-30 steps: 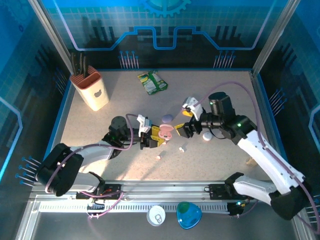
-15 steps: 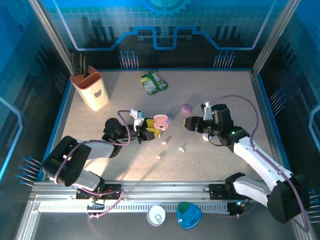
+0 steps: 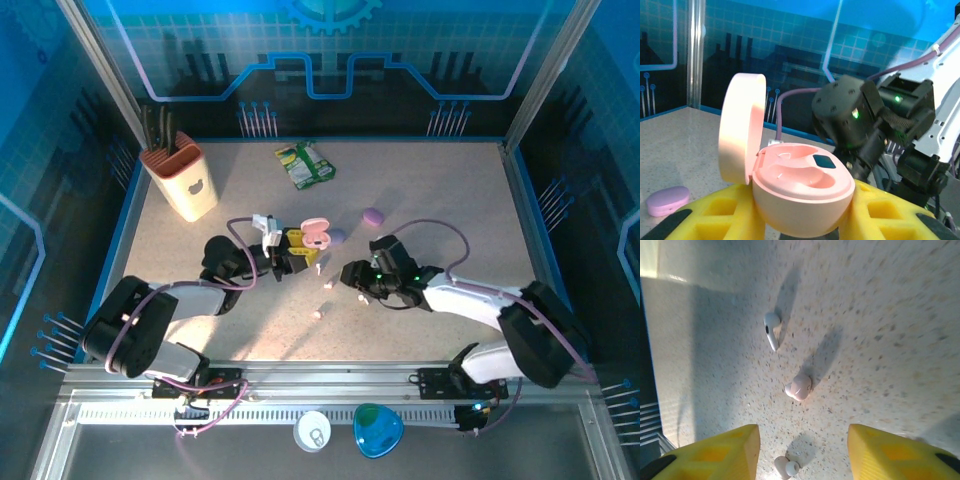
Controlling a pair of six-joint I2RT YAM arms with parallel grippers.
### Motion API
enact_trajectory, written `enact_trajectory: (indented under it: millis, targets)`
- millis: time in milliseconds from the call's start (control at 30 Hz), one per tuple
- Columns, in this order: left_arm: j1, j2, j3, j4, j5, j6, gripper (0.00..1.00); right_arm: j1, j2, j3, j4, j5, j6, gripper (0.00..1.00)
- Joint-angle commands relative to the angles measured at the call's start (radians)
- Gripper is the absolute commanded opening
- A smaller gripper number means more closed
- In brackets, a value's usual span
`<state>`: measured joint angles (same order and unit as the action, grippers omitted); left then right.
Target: Insert the wireless bluetooth earbuds into the charging case
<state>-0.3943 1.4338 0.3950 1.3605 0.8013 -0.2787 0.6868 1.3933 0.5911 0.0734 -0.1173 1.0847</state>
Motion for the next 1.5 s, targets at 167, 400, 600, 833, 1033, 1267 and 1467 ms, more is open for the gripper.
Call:
enact_trajectory:
  millis: [167,400,600,833,1033,1267,1467]
  targets:
    - [0.031,-0.035,-0.010,0.042,-0.045,0.035,0.35,0.076,0.177,0.073,0.139,-0.008,0.064,0.45]
    - [0.048,-0.046,-0.019,0.041,-0.044,0.035,0.36,0.057,0.243,0.092,0.151,-0.030,0.049,0.43]
    - [0.048,-0.042,-0.021,0.041,-0.040,0.034,0.36,0.053,0.306,0.109,0.224,-0.071,0.071,0.42]
    - [0.049,-0.041,-0.023,0.042,-0.035,0.032,0.36,0.047,0.329,0.110,0.241,-0.064,0.072,0.37]
    - [0.049,-0.037,-0.024,0.042,-0.030,0.031,0.35,0.028,0.343,0.104,0.249,-0.064,0.072,0.35]
    - [0.049,-0.033,-0.019,0.041,-0.025,0.027,0.36,0.014,0.367,0.098,0.305,-0.087,0.087,0.28]
    - [0.049,-0.026,-0.016,0.041,-0.022,0.022,0.36,0.007,0.392,0.087,0.351,-0.101,0.108,0.24]
